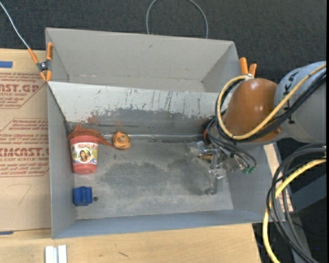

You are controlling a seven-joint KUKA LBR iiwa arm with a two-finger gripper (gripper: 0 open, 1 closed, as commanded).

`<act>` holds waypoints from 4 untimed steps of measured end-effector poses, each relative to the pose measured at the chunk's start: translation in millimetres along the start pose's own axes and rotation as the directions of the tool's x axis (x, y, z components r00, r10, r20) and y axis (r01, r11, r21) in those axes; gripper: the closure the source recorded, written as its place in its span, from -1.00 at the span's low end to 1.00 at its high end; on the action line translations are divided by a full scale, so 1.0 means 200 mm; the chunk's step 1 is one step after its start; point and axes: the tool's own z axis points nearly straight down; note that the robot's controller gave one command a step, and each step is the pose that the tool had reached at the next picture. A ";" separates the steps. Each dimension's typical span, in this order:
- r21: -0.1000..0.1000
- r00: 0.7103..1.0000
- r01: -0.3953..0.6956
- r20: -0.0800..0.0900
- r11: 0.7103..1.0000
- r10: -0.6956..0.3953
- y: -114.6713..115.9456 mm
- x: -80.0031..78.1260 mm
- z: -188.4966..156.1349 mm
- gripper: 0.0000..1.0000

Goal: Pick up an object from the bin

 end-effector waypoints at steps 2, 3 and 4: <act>0.002 0.967 -0.256 0.011 0.967 0.256 -0.17 -0.11 -0.02 1.00; 0.002 0.967 -0.255 0.010 0.967 0.255 -0.17 -0.11 -0.02 -1.00; -0.001 0.926 -0.377 0.010 0.926 0.377 -0.19 0.02 0.12 -1.00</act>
Offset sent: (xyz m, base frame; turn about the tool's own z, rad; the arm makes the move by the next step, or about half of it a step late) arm 0.0000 0.0000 0.0000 0.0000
